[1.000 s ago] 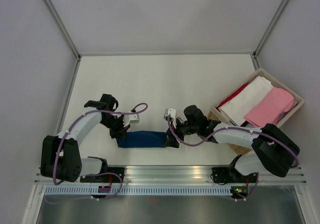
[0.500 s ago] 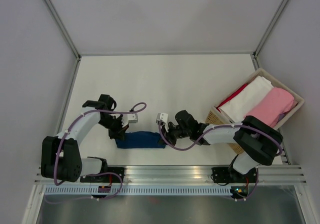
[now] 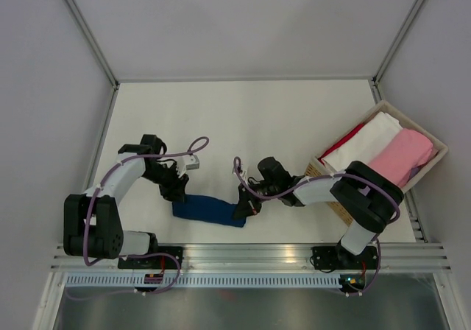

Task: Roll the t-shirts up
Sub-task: Roll the tshirt

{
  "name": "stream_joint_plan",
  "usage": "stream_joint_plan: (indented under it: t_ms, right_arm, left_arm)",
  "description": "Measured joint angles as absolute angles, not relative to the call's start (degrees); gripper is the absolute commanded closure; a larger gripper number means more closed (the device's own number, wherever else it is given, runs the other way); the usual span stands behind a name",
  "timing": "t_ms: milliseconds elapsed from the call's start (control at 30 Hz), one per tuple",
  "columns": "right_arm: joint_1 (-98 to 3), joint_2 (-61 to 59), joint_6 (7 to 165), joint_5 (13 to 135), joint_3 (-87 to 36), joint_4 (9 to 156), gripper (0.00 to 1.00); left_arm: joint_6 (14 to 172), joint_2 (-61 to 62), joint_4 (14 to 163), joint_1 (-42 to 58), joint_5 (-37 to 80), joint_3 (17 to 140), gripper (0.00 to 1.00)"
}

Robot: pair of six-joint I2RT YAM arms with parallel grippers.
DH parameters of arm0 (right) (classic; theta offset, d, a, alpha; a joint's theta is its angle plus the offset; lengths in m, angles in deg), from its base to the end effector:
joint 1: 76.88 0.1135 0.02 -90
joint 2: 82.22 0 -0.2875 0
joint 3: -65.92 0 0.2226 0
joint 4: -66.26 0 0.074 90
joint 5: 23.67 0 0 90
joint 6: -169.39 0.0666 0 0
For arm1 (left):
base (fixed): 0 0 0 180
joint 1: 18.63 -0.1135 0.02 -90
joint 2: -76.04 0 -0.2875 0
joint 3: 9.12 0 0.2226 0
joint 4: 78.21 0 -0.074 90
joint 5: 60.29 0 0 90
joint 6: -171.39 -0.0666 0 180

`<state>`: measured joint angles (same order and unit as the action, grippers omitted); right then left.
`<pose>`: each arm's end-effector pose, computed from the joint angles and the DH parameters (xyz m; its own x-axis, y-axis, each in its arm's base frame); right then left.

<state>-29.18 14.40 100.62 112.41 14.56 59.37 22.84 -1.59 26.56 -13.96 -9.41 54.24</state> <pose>0.1692 0.2572 0.1664 -0.7128 -0.4102 -0.5689 -0.6812 0.2121 0.7007 0.1712 -0.0561 0.2138 -0.4614 0.7018 -0.5428 0.8861 0.3338 -0.3217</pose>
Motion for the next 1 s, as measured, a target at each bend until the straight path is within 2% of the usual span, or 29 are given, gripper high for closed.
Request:
stream_joint_plan:
  t_ms: [133, 167, 233, 267, 467, 633, 800, 900, 933, 1000]
  right_arm:
    - [-31.02, 14.38, 106.39, 115.08, 14.6, 56.53, 1.0]
    - [-31.43, 14.27, 107.94, 115.67, 14.6, 56.05, 1.0]
    - [-32.09, 13.55, 110.74, 116.26, 14.64, 55.75, 1.0]
    - [-32.15, 12.96, 111.64, 116.46, 14.71, 55.81, 1.0]
    - [-32.09, 8.63, 114.98, 117.4, 14.86, 57.21, 1.0]
    - [-34.67, 14.4, 114.76, 118.49, 12.17, 58.78, 0.99]
    - [-38.4, 19.43, 114.59, 118.6, 11.56, 58.94, 0.91]
    - [-39.17, 20.17, 114.41, 118.84, 11.54, 58.74, 0.82]
    - [-39.3, 20.41, 114.15, 118.84, 11.5, 58.74, 0.76]
    - [-39.63, 21.09, 113.43, 118.66, 11.06, 59.42, 0.73]
  left_arm:
    - [26.19, -1.59, 28.44, -14.33, -9.23, 54.43, 0.71]
    - [26.93, -1.59, 28.79, -14.42, -9.14, 54.61, 0.82]
    - [28.29, -1.59, 29.23, -14.44, -9.1, 55.0, 0.96]
    - [28.7, -1.59, 29.19, -14.42, -9.14, 55.18, 0.98]
    - [30.69, -2.14, 28.03, -14.42, -9.84, 56.05, 0.98]
    - [34.6, -10.03, 29.58, -14.44, -8.16, 59.15, 0.98]
    - [37.07, -16.91, 30.91, -14.42, -7.55, 60.47, 0.95]
    - [38.23, -19.49, 30.65, -14.48, -7.5, 61.67, 0.9]
    - [38.6, -20.41, 30.59, -14.55, -7.53, 62.28, 0.86]
    - [39.32, -22.07, 30.41, -14.68, -7.44, 63.42, 0.83]
